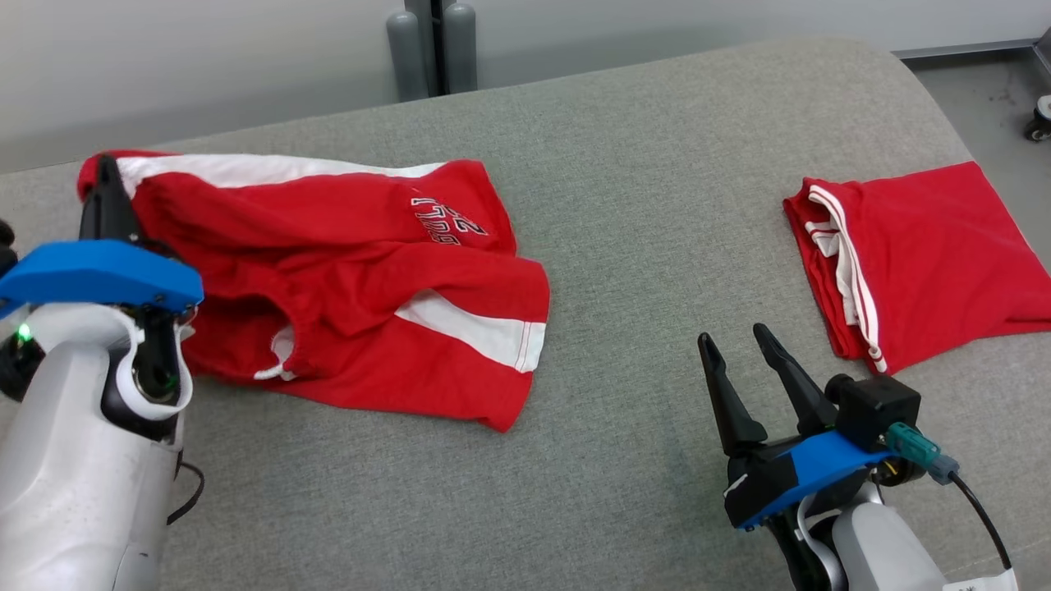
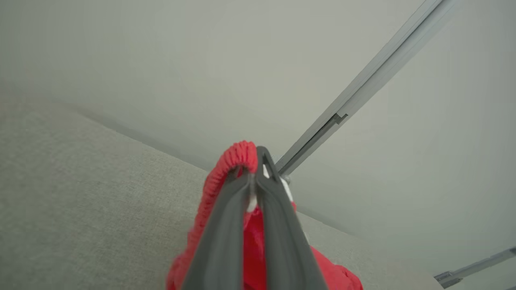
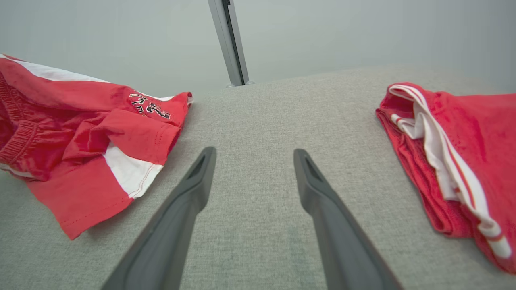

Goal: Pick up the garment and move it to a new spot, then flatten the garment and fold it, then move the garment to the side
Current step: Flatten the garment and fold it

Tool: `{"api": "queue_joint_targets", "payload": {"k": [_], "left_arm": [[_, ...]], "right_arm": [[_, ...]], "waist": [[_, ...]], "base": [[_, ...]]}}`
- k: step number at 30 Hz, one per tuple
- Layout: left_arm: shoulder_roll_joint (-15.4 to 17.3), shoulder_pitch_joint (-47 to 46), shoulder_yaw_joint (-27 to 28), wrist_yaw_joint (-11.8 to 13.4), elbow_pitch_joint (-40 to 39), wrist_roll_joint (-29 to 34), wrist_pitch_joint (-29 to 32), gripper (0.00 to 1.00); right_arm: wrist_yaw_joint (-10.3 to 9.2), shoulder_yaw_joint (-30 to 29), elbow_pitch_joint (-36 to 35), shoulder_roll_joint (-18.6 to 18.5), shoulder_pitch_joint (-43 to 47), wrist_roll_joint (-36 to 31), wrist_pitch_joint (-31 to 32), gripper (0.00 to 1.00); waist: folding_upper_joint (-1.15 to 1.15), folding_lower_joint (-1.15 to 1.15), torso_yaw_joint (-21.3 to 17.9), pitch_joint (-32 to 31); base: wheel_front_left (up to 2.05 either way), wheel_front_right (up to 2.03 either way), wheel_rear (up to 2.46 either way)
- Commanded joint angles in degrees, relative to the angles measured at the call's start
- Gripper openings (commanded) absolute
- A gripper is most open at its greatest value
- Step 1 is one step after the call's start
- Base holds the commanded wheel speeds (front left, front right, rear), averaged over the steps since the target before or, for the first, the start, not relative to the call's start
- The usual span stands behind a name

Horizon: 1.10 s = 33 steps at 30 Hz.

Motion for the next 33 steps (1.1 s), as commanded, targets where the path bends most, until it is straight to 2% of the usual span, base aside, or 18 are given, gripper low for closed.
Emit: {"api": "queue_joint_targets", "payload": {"k": [1, 2, 3, 10, 17, 20, 26, 30, 33], "left_arm": [[0.29, 0.91, 0.45, 0.01, 1.44, 0.14, -1.11, 0.00], [0.31, 1.20, 0.64, -0.28, 2.81, 0.09, -1.58, 0.20], [0.46, 1.42, 0.61, -0.74, 3.88, 0.31, -2.00, 1.00], [-1.35, 4.14, 1.05, -4.12, 8.10, -0.29, -4.47, 1.00], [-1.35, 10.53, -0.50, -8.11, 2.98, 3.88, -5.90, 1.00], [-0.76, 13.97, -1.53, -7.83, -1.62, 8.83, -6.10, 1.00], [-0.79, 22.37, -1.08, -5.00, -12.33, 19.62, -6.11, 1.00], [-1.19, 27.43, -1.34, -3.19, -17.04, 23.32, -6.12, 1.00], [-1.99, 30.17, -0.56, -2.44, -19.62, 23.72, -6.12, 1.00]], "right_arm": [[0.04, 0.14, -0.09, -0.08, -1.10, 0.12, -0.23, 1.00], [0.04, 0.20, -0.09, -0.08, -1.27, 0.08, -0.21, 1.00], [0.04, 0.24, -0.08, -0.08, -1.30, 0.00, -0.18, 1.00], [0.04, -0.21, -0.10, -0.08, -1.18, -1.12, 0.40, 1.00], [0.04, -1.58, -0.61, -0.07, 0.69, -2.18, 1.41, 1.00], [0.04, -2.12, -1.25, -0.07, 1.59, -2.84, 2.10, 1.00], [0.04, -2.27, -2.57, -0.08, 3.25, -3.37, 3.63, 1.00], [0.04, -2.71, -3.01, -0.09, 4.62, -3.27, 4.41, 1.00], [0.04, -2.73, -2.94, -0.11, 4.97, -2.04, 5.69, 1.00]], "waist": [[0.00, 0.00, 0.09, 0.29], [0.00, 0.00, 0.11, 0.41], [0.00, 0.00, 0.15, 0.51], [0.00, 0.00, 1.16, -0.24], [0.00, 0.00, 2.90, -3.23], [0.00, 0.00, 4.10, -4.61], [0.00, 0.00, 6.36, -6.57], [0.00, 0.00, 7.99, -7.34], [0.00, 0.00, 9.36, -7.27]], "base": [[0.00, 0.00, 0.00], [0.00, 0.00, 0.00], [0.00, 0.00, 0.00], [0.00, 0.00, 0.00], [0.00, 0.00, 0.00], [0.00, 0.00, 0.00], [0.00, 0.00, 0.00], [0.00, 0.00, 0.00], [0.00, 0.00, 0.00]]}}
